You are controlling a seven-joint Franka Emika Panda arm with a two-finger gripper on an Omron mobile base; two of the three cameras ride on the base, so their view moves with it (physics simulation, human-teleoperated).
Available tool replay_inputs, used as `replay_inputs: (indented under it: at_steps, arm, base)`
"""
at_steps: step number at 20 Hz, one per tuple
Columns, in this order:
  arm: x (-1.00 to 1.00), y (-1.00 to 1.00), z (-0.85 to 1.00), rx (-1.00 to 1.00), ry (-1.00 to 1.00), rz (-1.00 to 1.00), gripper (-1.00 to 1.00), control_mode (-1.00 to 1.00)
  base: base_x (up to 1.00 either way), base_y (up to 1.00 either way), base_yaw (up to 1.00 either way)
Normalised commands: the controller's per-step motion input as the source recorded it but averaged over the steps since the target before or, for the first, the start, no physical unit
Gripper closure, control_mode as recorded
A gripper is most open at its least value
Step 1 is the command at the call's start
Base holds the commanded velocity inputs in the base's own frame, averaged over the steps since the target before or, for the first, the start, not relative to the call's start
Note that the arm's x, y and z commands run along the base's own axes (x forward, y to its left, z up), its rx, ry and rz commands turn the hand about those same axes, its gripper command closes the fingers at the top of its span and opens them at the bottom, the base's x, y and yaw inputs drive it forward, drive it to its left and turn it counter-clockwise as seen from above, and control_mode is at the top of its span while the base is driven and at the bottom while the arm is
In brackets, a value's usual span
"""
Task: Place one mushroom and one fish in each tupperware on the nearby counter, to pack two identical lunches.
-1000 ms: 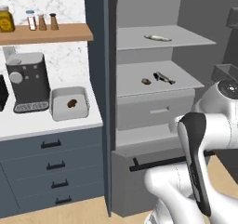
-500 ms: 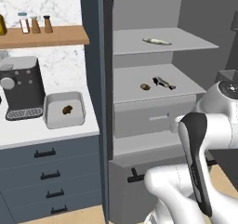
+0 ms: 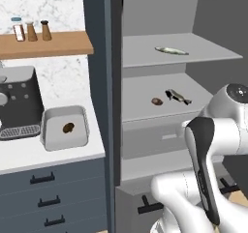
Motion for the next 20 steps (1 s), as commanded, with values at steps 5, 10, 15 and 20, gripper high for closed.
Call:
replay_inputs:
  at_steps: [5, 10, 15, 20]
  arm:
    - [0.13, -0.1, -0.01, 0.0, 0.0, 0.01, -1.0, -1.0]
    - [0.4, -0.13, -0.06, 0.0, -0.09, 0.01, -1.0, -1.0]
    - [0.64, -0.3, -0.04, 0.0, -0.04, 0.04, -1.0, -1.0]
    - [0.57, -0.26, -0.12, 0.0, 0.0, 0.0, -1.0, -1.0]
  base:
    - [0.11, -0.07, 0.0]
    - [0.0, 0.0, 0.0]
    - [0.0, 0.0, 0.0]
    - [0.0, 0.0, 0.0]
